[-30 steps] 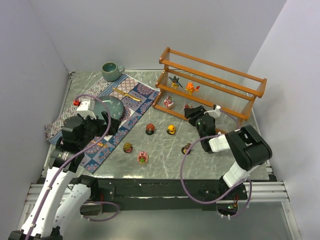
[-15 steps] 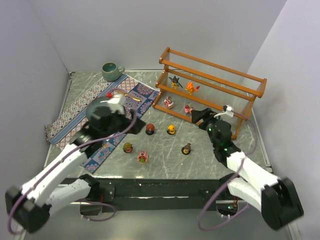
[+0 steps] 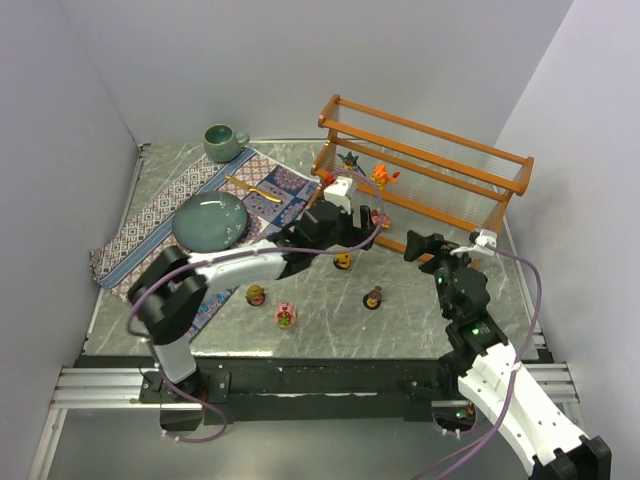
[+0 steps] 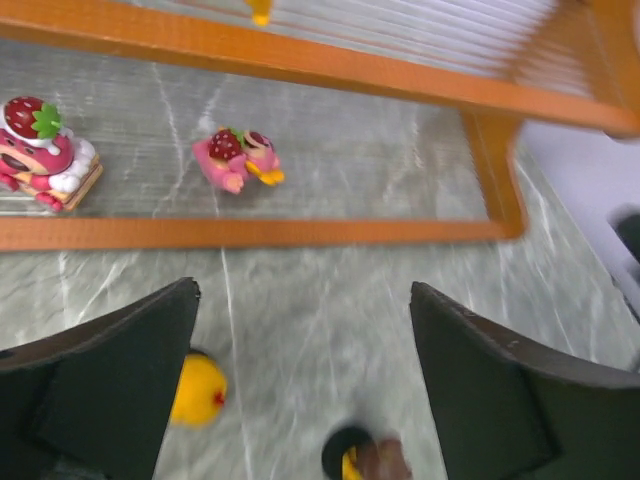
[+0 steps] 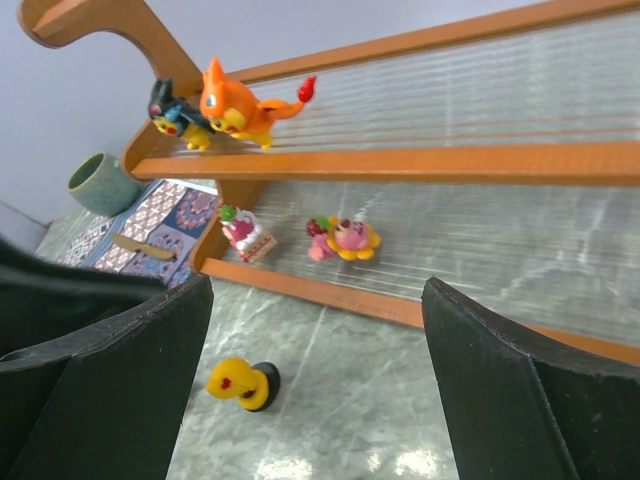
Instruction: Place and organize the plastic toys onto the shelf
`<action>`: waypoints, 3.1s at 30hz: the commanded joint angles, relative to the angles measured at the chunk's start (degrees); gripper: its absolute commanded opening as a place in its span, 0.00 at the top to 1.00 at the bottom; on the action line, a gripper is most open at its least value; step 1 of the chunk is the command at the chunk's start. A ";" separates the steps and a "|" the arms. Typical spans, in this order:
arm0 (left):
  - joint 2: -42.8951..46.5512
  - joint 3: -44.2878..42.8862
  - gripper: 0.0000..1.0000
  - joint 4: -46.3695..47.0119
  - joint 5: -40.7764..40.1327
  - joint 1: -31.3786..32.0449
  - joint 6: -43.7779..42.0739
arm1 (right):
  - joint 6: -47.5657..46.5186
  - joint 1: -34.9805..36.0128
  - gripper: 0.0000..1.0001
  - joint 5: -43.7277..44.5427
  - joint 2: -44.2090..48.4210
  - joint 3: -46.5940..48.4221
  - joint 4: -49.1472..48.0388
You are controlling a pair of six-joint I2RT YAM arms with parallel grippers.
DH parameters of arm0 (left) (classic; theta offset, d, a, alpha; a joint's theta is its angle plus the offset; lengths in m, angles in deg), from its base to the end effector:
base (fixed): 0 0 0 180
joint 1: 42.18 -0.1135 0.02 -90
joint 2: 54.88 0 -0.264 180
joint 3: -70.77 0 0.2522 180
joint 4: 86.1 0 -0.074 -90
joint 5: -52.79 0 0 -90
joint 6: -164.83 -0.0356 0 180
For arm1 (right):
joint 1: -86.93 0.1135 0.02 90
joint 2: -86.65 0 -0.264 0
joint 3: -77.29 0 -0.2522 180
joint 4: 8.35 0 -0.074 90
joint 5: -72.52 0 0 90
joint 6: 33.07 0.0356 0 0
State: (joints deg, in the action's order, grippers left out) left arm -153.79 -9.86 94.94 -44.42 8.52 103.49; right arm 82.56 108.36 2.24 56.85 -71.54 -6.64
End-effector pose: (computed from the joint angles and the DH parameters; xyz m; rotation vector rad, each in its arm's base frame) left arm 0.2598 -0.3104 0.2628 0.2844 1.9348 -0.8242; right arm 0.1445 0.0438 0.2501 0.3276 1.5544 0.3718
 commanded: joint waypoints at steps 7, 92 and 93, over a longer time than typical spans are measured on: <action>-15.86 -7.39 0.21 17.27 -9.23 0.10 5.69 | -1.19 -0.34 0.07 1.90 1.24 -2.29 -2.62; -4.98 13.69 0.88 35.11 -13.27 0.80 27.05 | 3.98 -0.51 0.06 -14.00 -3.50 -1.41 -5.17; -3.76 14.65 0.88 35.64 -13.36 1.07 27.23 | 4.51 -0.51 0.06 -15.06 -3.94 -1.67 -6.56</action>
State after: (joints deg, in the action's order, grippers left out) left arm -162.54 1.59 123.86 -56.68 8.21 128.54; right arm 84.42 108.25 -7.37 54.97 -75.11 -9.11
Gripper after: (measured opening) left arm 0.319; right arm 0.939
